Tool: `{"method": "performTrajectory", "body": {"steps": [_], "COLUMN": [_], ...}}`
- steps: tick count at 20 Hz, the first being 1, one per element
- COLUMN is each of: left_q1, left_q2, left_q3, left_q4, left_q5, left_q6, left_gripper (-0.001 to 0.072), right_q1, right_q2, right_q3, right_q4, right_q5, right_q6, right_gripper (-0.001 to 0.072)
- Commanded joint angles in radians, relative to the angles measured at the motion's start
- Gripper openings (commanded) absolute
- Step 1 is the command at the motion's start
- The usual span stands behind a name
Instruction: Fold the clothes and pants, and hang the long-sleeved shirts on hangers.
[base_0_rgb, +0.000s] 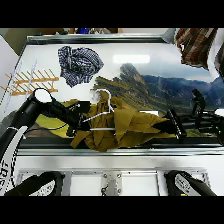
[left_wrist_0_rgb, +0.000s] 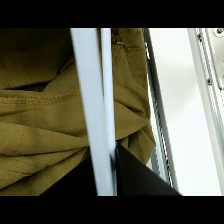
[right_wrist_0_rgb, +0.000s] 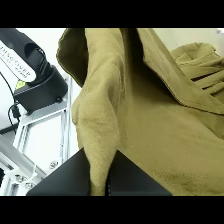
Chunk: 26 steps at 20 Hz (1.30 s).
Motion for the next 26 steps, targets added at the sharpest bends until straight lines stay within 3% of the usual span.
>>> {"method": "performTrajectory", "body": {"steps": [1,4,5,6,7,13,19,26], "left_q1": [0.0,0.0,0.0,0.0,0.0,0.017,0.188,0.23], "left_q2": [0.0,0.0,0.0,0.0,0.001,0.024,0.149,0.217], "left_q3": [0.001,0.001,0.001,0.001,0.001,0.001,0.001,0.001], "left_q4": [0.003,0.005,0.005,0.006,0.006,0.005,0.002,0.036], "left_q5": [0.007,0.006,0.009,0.018,0.034,0.071,0.113,0.124], "left_q6": [0.002,-0.003,-0.032,-0.074,-0.136,-0.325,-0.468,-0.499], "left_gripper": [0.0017,0.0019,0.0207,0.0455,0.0497,0.0497,0.0497,0.0497], "right_q1": [0.0,0.0,0.0,0.0,0.0,0.0,0.0,0.0], "right_q2": [0.0,0.0,0.0,0.0,0.0,0.0,0.0,0.0], "right_q3": [0.0,0.0,0.0,0.0,0.0,0.0,0.0,0.0], "right_q4": [-0.002,-0.001,-0.001,-0.001,-0.001,-0.001,-0.001,-0.001], "right_q5": [0.005,0.005,0.005,0.005,0.005,0.005,-0.007,-0.041], "right_q6": [-0.008,-0.009,-0.014,-0.026,-0.043,-0.046,-0.045,-0.029], "right_gripper": [0.0021,0.002,0.0019,0.0018,0.0018,0.0016,0.0016,0.0015]}}
